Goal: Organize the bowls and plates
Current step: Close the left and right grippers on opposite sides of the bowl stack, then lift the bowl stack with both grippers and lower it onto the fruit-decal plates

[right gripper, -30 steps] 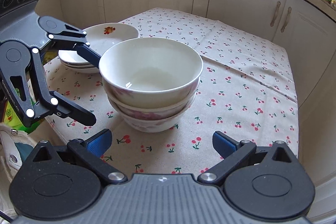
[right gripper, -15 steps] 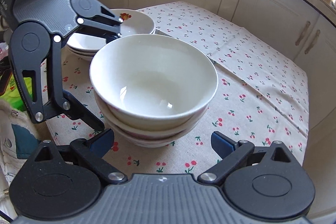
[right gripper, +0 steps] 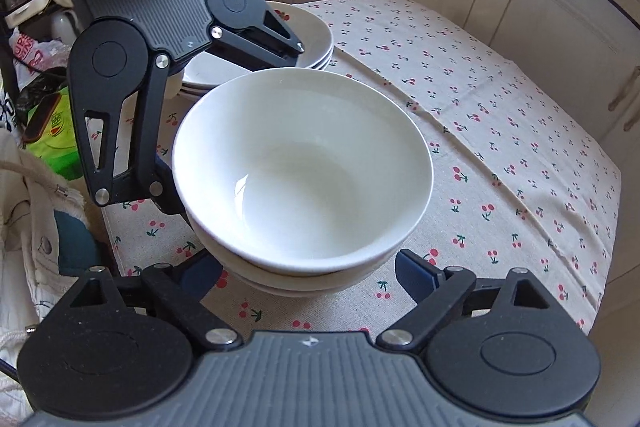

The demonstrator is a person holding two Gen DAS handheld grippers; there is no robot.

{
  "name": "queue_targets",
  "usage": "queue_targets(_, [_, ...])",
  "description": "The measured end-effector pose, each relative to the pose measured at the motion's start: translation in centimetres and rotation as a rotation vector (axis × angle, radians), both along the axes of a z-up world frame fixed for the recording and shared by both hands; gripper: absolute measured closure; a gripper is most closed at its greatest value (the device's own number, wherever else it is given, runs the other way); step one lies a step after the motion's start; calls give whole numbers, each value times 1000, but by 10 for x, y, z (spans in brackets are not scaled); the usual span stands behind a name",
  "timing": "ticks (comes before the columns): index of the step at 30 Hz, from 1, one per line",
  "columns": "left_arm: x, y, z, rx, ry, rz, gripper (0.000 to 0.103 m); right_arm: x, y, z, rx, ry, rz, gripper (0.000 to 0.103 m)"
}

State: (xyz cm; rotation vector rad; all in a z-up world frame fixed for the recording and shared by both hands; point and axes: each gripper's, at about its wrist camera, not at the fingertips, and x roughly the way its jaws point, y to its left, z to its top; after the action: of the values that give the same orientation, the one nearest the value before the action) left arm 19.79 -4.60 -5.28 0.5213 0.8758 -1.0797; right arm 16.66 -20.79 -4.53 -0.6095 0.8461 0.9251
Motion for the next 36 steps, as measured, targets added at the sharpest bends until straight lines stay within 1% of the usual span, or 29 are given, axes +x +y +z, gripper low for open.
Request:
queue_targets(10, [6,-2,0,4,26,-61,18,6,2,0,-9,28,45,8])
queue_targets(12, [7,-2,-1,5,27,-71,18,7,2,0,-5,38,51,11])
queue_targets(18, [7,-2,-1,-6,41,-83,23,8,3,0,-3,48,53,12])
queue_targets(29, [10,-3,-1,-8,45,-87,23,8,4,0,-5,50,51,12])
queue_targets(36, [5,-2,-1,-10,31,-76,23,7,5,1,-13,48,43,12])
